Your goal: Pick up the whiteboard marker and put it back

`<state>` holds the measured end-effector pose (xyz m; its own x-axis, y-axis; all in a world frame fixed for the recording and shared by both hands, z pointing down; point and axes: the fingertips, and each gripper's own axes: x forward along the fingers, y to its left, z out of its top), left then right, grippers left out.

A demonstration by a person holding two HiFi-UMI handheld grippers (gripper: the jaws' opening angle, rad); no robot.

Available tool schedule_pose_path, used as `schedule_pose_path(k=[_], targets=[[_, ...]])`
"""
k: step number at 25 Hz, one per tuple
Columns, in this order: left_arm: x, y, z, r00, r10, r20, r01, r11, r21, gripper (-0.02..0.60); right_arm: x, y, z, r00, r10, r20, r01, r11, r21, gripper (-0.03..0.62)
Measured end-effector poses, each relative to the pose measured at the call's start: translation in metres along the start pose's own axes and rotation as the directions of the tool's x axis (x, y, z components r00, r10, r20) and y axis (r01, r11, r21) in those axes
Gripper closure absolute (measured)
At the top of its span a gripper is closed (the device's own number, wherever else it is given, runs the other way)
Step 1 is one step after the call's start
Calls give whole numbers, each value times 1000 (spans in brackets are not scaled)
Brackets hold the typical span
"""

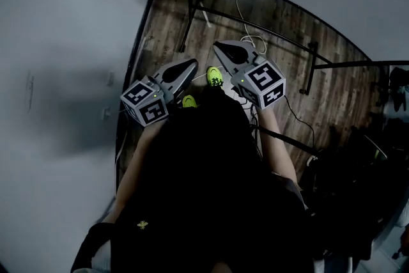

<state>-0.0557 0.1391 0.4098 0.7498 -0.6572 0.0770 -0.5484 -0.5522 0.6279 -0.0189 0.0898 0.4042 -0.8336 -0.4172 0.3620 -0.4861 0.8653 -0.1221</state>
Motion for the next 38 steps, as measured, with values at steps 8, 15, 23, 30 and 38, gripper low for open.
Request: schedule_pose_path(k=[8,15,23,30,38], targets=[[-30,-6,-20,1000,-29,-12,28,999,-17,561,-17,51,-28,1000,-11,-27,12,999,47,592],[-34,-14,-26,999,-33,-14,33,999,-5,561,-17,60,-25,1000,11,-13,-10,999,51,592],[-32,-36,-20,1000,-27,14,27,999,18,561,-27,62,-3,999,34,39,-35,999,13,594],[-37,-38,-24,1000,-3,27,2,999,38,561,-24,70,-1,997,67,39,-67,998,2,594],[-41,-35,-19,999,-3,35,1,998,62,561,-22,74,1,997,70,33,-70,997,-11,594]])
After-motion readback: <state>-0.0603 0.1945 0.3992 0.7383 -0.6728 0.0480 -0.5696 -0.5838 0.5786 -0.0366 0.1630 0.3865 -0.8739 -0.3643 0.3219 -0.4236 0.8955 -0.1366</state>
